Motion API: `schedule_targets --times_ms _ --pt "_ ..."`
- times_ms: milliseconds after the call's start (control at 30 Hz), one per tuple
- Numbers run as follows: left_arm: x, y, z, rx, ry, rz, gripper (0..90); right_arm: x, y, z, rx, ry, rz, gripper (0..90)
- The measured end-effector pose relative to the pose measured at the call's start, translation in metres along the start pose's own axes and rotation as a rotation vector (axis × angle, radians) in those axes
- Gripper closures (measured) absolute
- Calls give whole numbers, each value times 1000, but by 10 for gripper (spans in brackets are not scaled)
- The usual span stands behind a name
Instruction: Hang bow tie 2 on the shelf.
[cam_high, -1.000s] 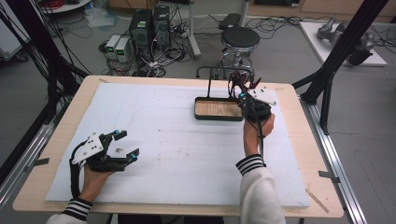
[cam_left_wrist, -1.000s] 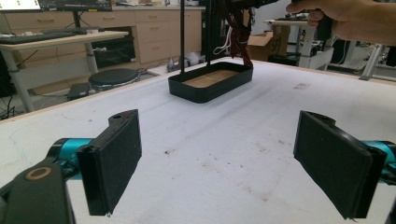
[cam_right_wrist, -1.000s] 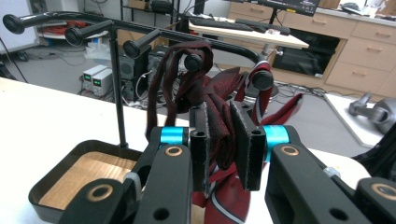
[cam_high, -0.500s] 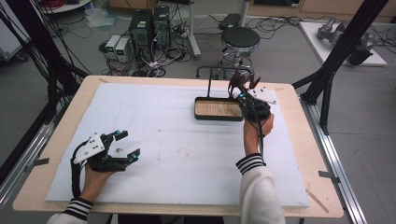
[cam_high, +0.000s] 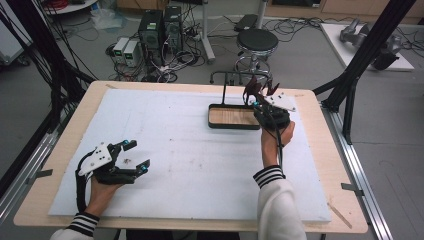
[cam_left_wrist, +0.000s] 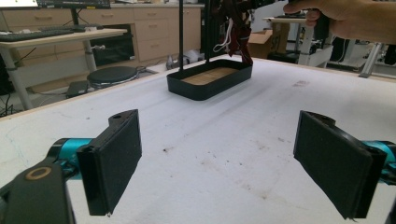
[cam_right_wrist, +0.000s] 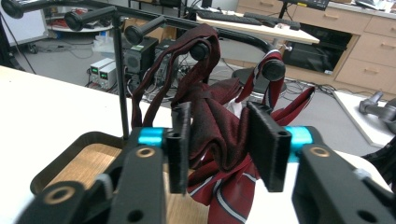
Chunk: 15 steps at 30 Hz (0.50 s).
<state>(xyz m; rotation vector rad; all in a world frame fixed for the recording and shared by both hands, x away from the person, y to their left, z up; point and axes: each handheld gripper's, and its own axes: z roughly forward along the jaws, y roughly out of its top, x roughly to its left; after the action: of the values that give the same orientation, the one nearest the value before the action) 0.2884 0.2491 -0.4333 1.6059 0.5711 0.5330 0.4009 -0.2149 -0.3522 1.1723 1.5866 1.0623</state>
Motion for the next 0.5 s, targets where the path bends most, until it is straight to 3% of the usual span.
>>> schedule_targets --times_ms 333,500 --pt "-1 0 1 -2 -6 -1 156 1 0 0 4 34 3 200" --pt "0 0 0 -6 -5 -1 156 0 -1 0 4 61 0 130"
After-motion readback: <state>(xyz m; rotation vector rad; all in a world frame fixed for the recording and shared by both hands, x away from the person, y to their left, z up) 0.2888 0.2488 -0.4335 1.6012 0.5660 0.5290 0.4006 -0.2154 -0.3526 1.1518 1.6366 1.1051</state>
